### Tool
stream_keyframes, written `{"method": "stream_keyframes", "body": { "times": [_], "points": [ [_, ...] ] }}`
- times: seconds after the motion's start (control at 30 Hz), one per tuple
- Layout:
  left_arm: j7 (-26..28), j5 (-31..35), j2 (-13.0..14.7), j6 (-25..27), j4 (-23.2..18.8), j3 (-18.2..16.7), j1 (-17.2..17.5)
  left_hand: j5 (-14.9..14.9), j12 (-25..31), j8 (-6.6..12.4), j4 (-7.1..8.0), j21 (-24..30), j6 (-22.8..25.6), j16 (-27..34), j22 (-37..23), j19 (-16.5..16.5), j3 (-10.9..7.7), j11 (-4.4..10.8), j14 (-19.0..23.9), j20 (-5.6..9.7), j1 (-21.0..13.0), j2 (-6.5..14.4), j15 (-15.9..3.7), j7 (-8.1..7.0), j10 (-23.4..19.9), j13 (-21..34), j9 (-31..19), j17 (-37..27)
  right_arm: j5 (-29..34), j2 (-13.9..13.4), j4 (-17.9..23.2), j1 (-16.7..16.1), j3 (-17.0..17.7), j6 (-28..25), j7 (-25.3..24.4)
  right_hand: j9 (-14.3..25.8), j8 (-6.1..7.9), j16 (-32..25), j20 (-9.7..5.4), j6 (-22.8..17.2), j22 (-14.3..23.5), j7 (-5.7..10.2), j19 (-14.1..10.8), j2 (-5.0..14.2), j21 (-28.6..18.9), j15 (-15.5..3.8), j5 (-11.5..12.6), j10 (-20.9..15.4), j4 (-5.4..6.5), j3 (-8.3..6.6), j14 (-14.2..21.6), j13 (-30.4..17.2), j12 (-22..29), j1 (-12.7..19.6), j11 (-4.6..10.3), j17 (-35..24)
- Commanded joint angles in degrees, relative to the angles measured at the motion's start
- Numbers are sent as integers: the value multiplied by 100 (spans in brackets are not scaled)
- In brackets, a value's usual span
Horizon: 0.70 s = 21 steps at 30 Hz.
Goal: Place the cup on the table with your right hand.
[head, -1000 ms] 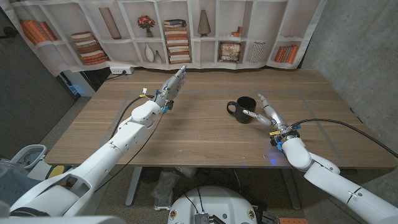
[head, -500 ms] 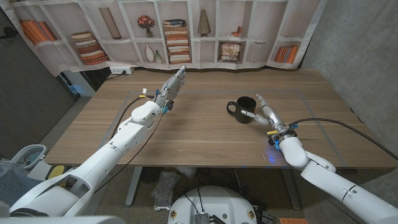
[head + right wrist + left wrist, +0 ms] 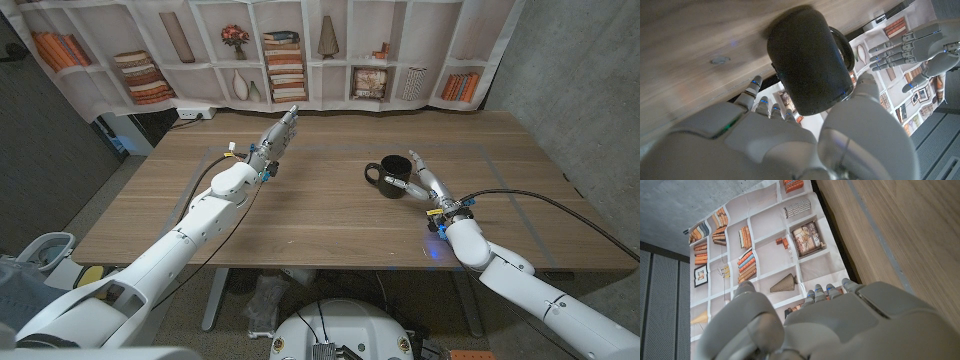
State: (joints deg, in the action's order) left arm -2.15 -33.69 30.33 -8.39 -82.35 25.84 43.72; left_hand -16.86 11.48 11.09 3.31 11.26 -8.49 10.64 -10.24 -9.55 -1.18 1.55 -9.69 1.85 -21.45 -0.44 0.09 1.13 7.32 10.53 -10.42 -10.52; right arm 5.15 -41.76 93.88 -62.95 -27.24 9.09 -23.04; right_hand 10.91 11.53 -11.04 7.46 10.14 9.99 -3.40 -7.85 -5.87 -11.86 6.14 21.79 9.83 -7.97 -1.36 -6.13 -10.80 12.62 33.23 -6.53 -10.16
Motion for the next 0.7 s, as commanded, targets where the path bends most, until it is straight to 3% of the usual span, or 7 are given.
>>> {"method": "stream_keyframes", "body": {
  "times": [0.03, 0.2, 0.7],
  "points": [
    [17, -8, 7, 35, -4, -4, 5, 19, 15, 8, 10, 21, -6, 13, -22, -244, 39, 32, -150, 94, -53, 24, 1, -7, 33, 18, -18, -11, -110, 54, -224, 160, -93, 295, 192, 20, 67, -33, 20, 757, 10, 26, -87, -17, -4, -5, 42, 180, -41, 32, 103, -14, 57, 97, 54, -16],
    [26, -16, 9, 53, -9, -6, 11, 22, 16, 10, 11, 22, 1, 17, -22, -243, 44, 11, -141, 96, -54, 28, -5, -7, 31, 18, -18, -11, -159, 14, -203, 169, -96, 291, 304, 17, 105, -31, 16, 613, 11, 40, -139, -51, 1, -11, 66, -22, -20, 81, 165, -12, 120, 106, 94, -16],
    [14, -18, -7, 68, 7, 20, 20, 29, 15, 11, 13, 22, 5, 16, -22, -250, 60, 30, -145, 97, -61, 38, -7, -4, 34, 19, -19, -11, -158, 16, -95, 209, -119, 63, 368, 15, 112, -49, 58, 522, 12, 120, -255, -15, -14, -36, 103, -83, 21, 113, 281, -10, 119, 112, 153, -19]
  ]
}}
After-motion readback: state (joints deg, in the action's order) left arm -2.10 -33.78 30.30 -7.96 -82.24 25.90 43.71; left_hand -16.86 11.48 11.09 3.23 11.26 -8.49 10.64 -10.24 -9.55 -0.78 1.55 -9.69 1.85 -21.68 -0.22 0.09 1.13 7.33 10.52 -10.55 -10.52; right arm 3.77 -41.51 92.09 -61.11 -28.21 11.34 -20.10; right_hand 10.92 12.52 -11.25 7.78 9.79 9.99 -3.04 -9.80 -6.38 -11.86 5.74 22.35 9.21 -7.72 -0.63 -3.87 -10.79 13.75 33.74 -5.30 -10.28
